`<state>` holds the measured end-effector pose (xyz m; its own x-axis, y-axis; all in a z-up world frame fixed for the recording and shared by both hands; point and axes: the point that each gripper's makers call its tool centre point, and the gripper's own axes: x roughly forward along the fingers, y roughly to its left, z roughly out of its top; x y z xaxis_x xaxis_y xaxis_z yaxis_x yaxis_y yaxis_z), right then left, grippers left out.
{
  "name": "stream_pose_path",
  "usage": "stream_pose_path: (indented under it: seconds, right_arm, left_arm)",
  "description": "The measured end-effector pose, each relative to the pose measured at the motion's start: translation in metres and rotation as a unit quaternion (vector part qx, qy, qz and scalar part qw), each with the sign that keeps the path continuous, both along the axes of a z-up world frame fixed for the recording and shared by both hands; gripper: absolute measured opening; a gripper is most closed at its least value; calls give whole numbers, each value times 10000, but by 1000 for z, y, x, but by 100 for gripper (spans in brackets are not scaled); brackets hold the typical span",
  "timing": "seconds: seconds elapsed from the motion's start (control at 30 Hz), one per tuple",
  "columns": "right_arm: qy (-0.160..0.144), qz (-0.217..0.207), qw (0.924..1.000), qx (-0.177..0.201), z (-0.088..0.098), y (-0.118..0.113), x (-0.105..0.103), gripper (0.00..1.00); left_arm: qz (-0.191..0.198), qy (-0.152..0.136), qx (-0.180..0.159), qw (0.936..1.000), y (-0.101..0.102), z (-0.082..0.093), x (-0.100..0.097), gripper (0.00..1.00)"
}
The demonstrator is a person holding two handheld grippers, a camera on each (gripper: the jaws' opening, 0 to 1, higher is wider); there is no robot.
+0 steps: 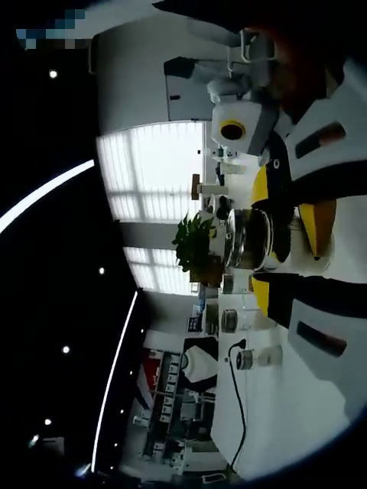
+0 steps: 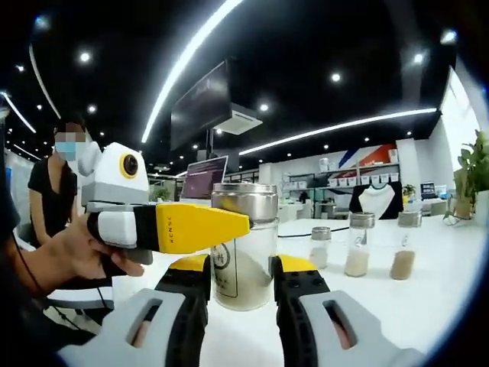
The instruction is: Rotate the seasoning bottle until the label or dispensing opening points toward the visible target arrow and the bottle remains upright within the marked orientation range
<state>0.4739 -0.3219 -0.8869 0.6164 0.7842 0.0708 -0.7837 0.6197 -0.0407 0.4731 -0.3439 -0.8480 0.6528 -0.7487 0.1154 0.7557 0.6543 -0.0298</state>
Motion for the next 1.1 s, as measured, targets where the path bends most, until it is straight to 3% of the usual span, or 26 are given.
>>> stream_pose_path:
  seconds: [0.13,0.37,0.47,0.6,0.77,1.1]
  right_arm:
    - [-78,-447,9975,-542,-11,-4,8,30]
    - [1,-260,9986,-456,-20,1,13,31]
    - [255,-2,9993,-270,-22,2,11,33]
    - [169,40,9991,-376,-19,-6,11,35]
    - [177,170,9984,-510,-20,-13,12,35]
    - [149,24,9983,-559,-19,-28,18,34]
  left_arm:
    - [312,-91,359,9988,2,-7,6,35]
    - [478,-133,592,9970,5,-14,9,34]
    - [518,-104,660,9964,11,-21,15,34]
    - [600,37,325,9977,23,-21,24,34]
    - [673,-40,427,9968,34,-25,33,34]
    - [931,165,694,9931,59,-47,63,34]
